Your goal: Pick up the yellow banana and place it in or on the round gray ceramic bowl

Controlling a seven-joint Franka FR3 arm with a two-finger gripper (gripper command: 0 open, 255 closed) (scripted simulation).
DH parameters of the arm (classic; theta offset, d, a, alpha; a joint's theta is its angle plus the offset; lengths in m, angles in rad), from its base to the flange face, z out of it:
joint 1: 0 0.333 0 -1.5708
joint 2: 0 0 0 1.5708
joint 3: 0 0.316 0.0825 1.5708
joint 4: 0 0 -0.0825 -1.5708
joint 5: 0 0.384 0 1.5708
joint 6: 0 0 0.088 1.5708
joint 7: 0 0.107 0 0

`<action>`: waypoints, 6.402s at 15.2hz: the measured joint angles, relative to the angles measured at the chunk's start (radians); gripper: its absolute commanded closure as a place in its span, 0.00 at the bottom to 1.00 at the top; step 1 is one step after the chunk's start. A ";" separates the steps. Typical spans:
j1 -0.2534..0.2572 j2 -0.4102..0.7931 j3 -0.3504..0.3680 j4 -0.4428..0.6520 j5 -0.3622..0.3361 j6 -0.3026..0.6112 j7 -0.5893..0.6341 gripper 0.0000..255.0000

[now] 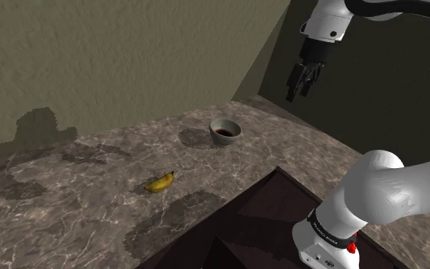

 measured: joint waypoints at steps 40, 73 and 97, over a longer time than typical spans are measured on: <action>-0.068 1.145 0.618 0.166 -0.318 0.966 1.758 0.00; -0.036 1.216 0.577 0.207 -0.372 0.986 1.819 1.00; 0.150 1.075 0.396 -0.089 -0.304 1.432 2.887 0.00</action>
